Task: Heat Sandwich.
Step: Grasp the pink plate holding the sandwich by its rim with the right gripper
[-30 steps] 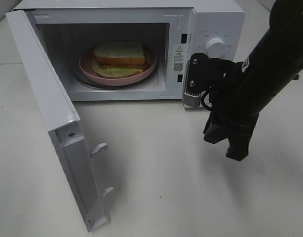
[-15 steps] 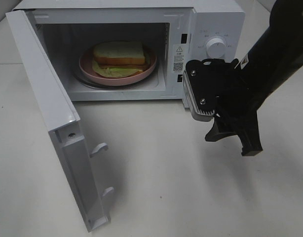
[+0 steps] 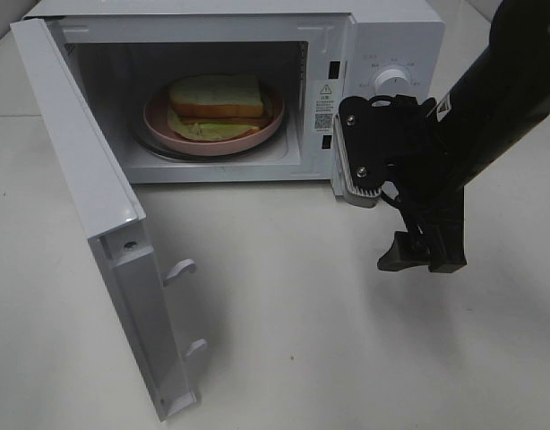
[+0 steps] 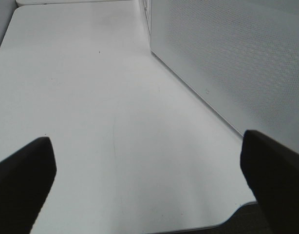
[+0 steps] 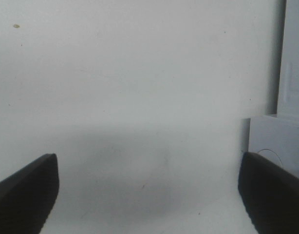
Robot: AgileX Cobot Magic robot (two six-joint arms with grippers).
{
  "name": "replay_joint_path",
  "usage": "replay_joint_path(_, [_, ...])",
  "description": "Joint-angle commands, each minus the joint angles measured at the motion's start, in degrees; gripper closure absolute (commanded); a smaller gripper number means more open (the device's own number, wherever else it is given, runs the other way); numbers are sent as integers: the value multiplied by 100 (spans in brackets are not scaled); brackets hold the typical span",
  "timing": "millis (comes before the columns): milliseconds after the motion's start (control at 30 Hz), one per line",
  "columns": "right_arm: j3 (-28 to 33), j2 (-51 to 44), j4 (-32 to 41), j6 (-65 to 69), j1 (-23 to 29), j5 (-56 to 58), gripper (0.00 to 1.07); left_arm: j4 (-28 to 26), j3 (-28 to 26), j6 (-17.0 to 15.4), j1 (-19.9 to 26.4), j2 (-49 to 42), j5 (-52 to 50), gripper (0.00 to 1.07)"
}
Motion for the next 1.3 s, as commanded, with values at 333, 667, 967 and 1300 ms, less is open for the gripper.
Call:
replay_joint_path(333, [-722, 40, -791, 286, 401, 11, 16, -23, 11, -29, 6, -86, -74, 9])
replay_joint_path(667, [-1541, 625, -888, 281, 665, 17, 18, -23, 11, -29, 6, -86, -74, 9])
replay_joint_path(967, [-2160, 1226, -997, 292, 785, 0, 20, -23, 11, -29, 6, -86, -74, 9])
replay_joint_path(1300, [-2962, 2045, -1020, 298, 791, -6, 22, -23, 11, -29, 6, -86, -74, 9])
